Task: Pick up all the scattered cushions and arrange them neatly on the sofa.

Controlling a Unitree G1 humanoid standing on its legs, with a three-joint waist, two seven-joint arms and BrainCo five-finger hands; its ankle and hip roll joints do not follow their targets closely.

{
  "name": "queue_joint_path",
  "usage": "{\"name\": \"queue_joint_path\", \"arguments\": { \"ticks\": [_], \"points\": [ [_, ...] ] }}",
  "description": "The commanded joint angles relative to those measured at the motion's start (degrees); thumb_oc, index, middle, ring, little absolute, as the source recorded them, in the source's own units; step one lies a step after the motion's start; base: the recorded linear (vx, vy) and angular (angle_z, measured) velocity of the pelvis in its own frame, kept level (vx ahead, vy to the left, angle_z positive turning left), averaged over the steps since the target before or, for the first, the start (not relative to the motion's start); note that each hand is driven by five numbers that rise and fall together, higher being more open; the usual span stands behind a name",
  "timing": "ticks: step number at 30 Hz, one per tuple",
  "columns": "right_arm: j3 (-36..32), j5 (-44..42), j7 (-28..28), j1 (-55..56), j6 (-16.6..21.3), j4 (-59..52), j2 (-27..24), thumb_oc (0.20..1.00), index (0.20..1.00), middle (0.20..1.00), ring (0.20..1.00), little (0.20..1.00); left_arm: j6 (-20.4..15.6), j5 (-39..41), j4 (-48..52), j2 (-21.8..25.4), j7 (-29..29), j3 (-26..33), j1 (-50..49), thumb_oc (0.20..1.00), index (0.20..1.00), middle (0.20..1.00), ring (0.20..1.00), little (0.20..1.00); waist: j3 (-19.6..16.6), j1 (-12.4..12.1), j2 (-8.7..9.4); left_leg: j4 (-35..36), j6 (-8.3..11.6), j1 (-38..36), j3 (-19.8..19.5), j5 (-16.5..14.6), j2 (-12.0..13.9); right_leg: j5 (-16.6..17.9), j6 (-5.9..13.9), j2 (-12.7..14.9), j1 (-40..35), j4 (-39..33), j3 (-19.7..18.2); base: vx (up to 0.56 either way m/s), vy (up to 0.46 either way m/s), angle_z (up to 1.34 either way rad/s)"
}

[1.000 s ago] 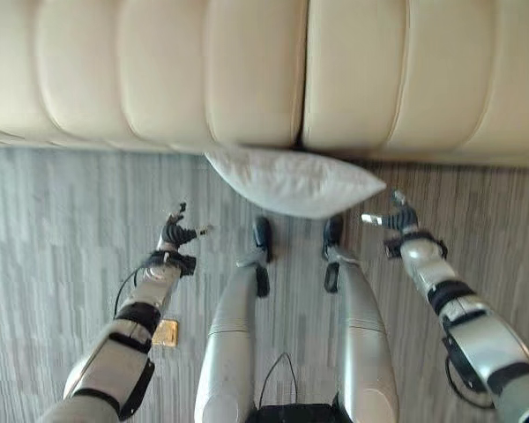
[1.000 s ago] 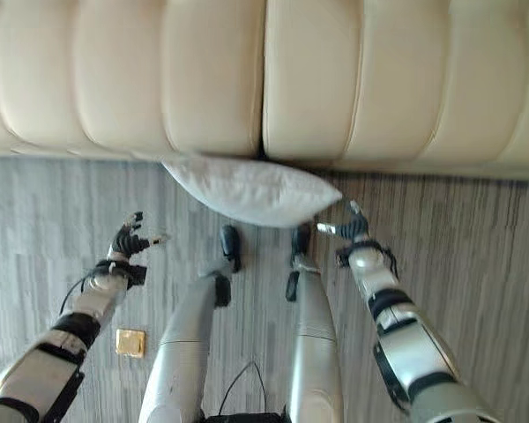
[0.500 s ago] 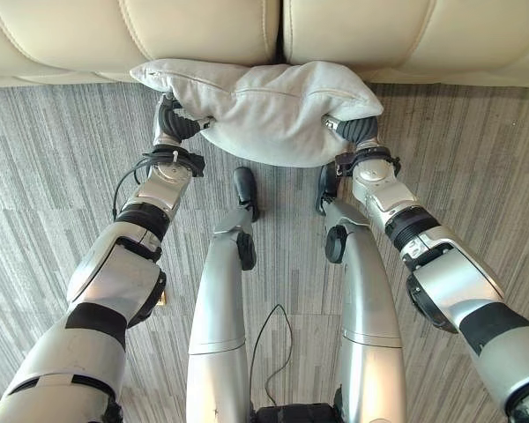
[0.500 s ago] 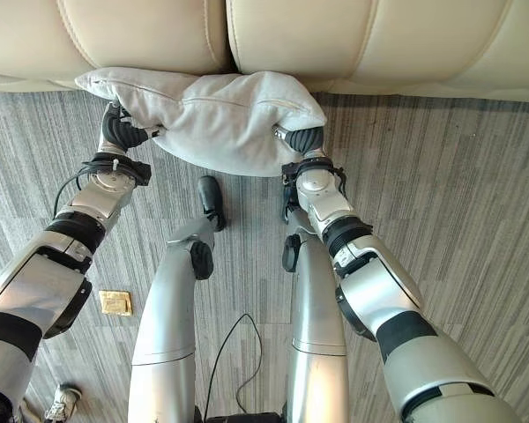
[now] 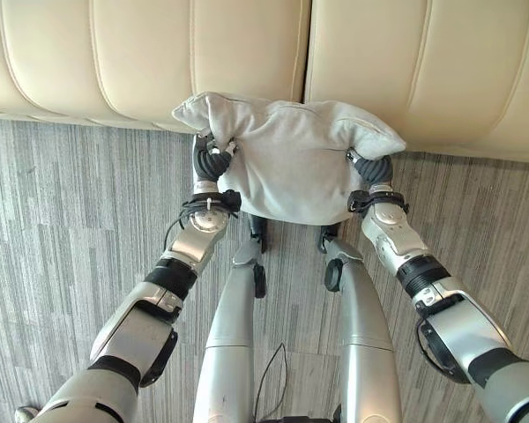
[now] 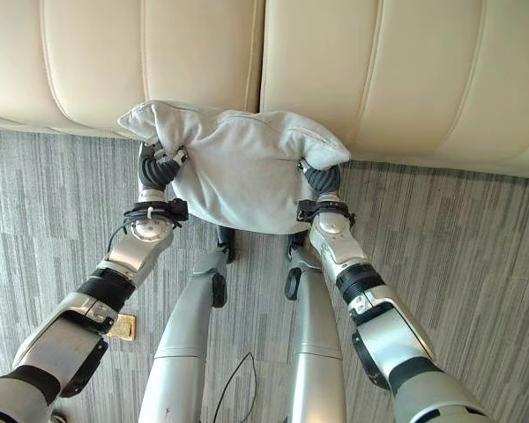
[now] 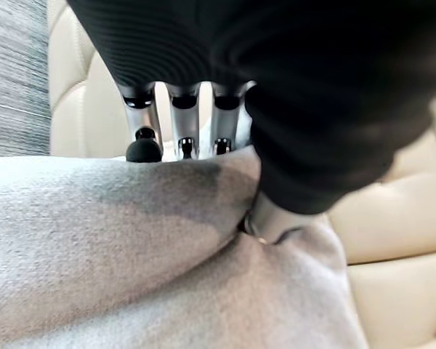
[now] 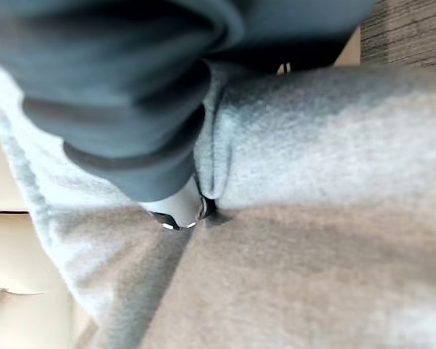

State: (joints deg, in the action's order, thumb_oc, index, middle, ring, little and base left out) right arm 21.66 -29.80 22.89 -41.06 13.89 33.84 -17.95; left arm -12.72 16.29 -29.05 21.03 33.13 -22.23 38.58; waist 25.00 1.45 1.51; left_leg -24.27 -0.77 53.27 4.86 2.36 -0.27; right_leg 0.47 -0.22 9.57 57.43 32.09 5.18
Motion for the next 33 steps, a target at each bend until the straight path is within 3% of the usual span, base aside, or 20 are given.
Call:
{"name": "queue_joint_path", "arguments": {
  "ticks": [1,2,8,12,14,16,20,22,26,30,32,33],
  "points": [
    [3.4,7.2,-6.0,2.1,6.1,-15.0,5.5,0.2,0.2,0.2,0.2,0.2,-7.8,-7.0,13.0,-4.0,-4.3,-3.6,-0.9,0.2,0.2,0.2,0.2,0.2,-4.7,1.0,0.6,-1.3,1.94,-9.8,-2.7,-10.5,0.1,0.5,7.77,1.1,-9.3,-11.0,-2.7,0.11,-0.054,-0.07],
    [3.4,7.2,-6.0,2.2,6.0,-15.1,5.5,0.2,0.2,0.2,0.2,0.2,-7.7,-7.1,13.1,-4.0,-4.3,-3.6,-1.0,0.2,0.2,0.2,0.2,0.2,-4.5,1.0,0.61,-1.1,1.95,-10.2,-2.7,-10.5,0.1,0.5,7.76,1.1,-9.6,-11.2,-2.6,0.2,-0.067,-0.06],
    [5.0,12.5,-10.2,16.8,4.9,-31.6,2.4,0.2,0.2,0.2,0.2,0.2,-7.9,-9.5,25.5,-1.2,-7.6,-3.4,-15.9,0.2,0.2,0.2,0.2,0.2,-6.5,1.5,1.56,6.6,2.92,-30.5,-1.2,-10.7,1.8,-0.7,7.9,-0.4,-28.6,-16.9,-0.9,0.21,-0.063,-0.12],
    [3.8,15.7,-12.3,24.7,3.8,-40.4,-2.0,0.2,0.2,0.2,0.2,0.2,-8.5,-8.1,33.5,1.6,-10.2,-2.2,-24.3,0.2,0.2,0.2,0.2,0.2,-11.6,2.3,1.32,13.2,3.73,-42.8,0.2,-9.1,3.2,-1.2,7.89,-2.2,-40.5,-22.2,-0.2,0.31,-0.113,-0.26],
    [3.3,17.0,-12.3,25.5,3.6,-41.8,-3.2,0.2,0.2,0.2,0.2,0.2,-8.6,-7.6,34.1,1.9,-10.6,-2.0,-25.1,0.2,0.2,0.2,0.2,0.2,-12.7,2.6,1.23,14.3,4.0,-44.6,0.3,-8.9,3.3,-1.6,7.86,-2.7,-42.3,-22.9,-0.2,0.24,-0.144,-0.1],
    [0.6,17.7,-11.8,28.6,3.0,-45.0,-5.4,0.2,0.2,0.2,0.2,0.2,-7.8,-6.1,35.9,2.5,-12.3,-2.4,-26.8,0.2,0.2,0.2,0.2,0.2,-15.4,3.2,0.81,16.1,5.41,-50.7,0.8,-6.7,4.7,-3.1,6.93,-4.9,-48.7,-25.1,0.3,0.35,-0.259,-0.03],
    [-0.9,17.4,-11.4,30.8,3.3,-46.8,-5.9,0.2,0.2,0.2,0.2,0.2,-7.0,-5.4,35.5,2.0,-13.4,-2.9,-27.7,0.2,0.2,0.2,0.2,0.2,-17.0,3.7,1.02,13.8,7.1,-52.1,1.0,-4.1,6.7,-4.7,5.15,-6.6,-52.6,-26.2,1.0,0.17,-0.206,0.06],
    [-2.0,17.5,-10.6,31.4,3.5,-47.5,-6.4,0.2,0.2,0.2,0.2,0.2,-6.2,-5.1,35.4,1.9,-14.0,-3.1,-28.4,0.2,0.2,0.2,0.2,0.2,-17.2,3.7,1.78,7.0,7.71,-50.6,0.7,-1.7,8.0,-5.2,3.6,-7.8,-55.3,-27.4,1.1,0.18,-0.258,0.13],
    [-3.3,16.3,-9.9,32.5,3.6,-48.0,-6.9,0.2,0.2,0.2,0.2,0.2,-5.5,-4.4,35.3,1.8,-14.7,-2.6,-29.3,0.2,0.2,0.2,0.2,0.2,-16.8,3.3,2.42,2.9,6.9,-48.3,2.2,-1.3,9.0,-6.1,2.94,-8.0,-57.3,-28.2,1.4,0.11,-0.139,0.03],
    [-4.2,16.1,-9.9,33.3,3.2,-47.9,-7.0,0.2,0.2,0.2,0.2,0.2,-5.2,-4.3,35.4,1.7,-15.1,-1.8,-30.1,0.2,0.2,0.2,0.2,0.2,-17.1,2.8,3.54,8.2,5.46,-43.8,4.2,-5.4,7.8,-6.4,3.61,-7.3,-57.6,-28.7,1.2,0.1,-0.017,0.03],
    [-4.6,15.9,-9.9,33.9,3.1,-48.0,-6.9,0.2,0.2,0.2,0.2,0.2,-5.1,-4.3,35.5,1.8,-15.3,-1.6,-30.3,0.2,0.2,0.2,0.2,0.2,-17.3,2.6,3.65,10.5,5.47,-43.6,4.4,-4.8,7.4,-6.5,3.82,-7.3,-57.7,-28.8,1.1,0.1,0.026,0.01],
    [-5.4,15.6,-9.8,35.0,3.0,-47.8,-6.6,0.2,0.2,0.2,0.2,0.2,-4.9,-4.2,35.5,1.8,-15.6,-1.3,-30.8,0.2,0.2,0.2,0.2,0.2,-17.3,2.3,3.24,13.7,6.06,-42.0,5.5,-2.6,7.2,-6.9,4.05,-7.9,-58.6,-29.2,1.3,0.15,0.042,-0.16]
  ]
}}
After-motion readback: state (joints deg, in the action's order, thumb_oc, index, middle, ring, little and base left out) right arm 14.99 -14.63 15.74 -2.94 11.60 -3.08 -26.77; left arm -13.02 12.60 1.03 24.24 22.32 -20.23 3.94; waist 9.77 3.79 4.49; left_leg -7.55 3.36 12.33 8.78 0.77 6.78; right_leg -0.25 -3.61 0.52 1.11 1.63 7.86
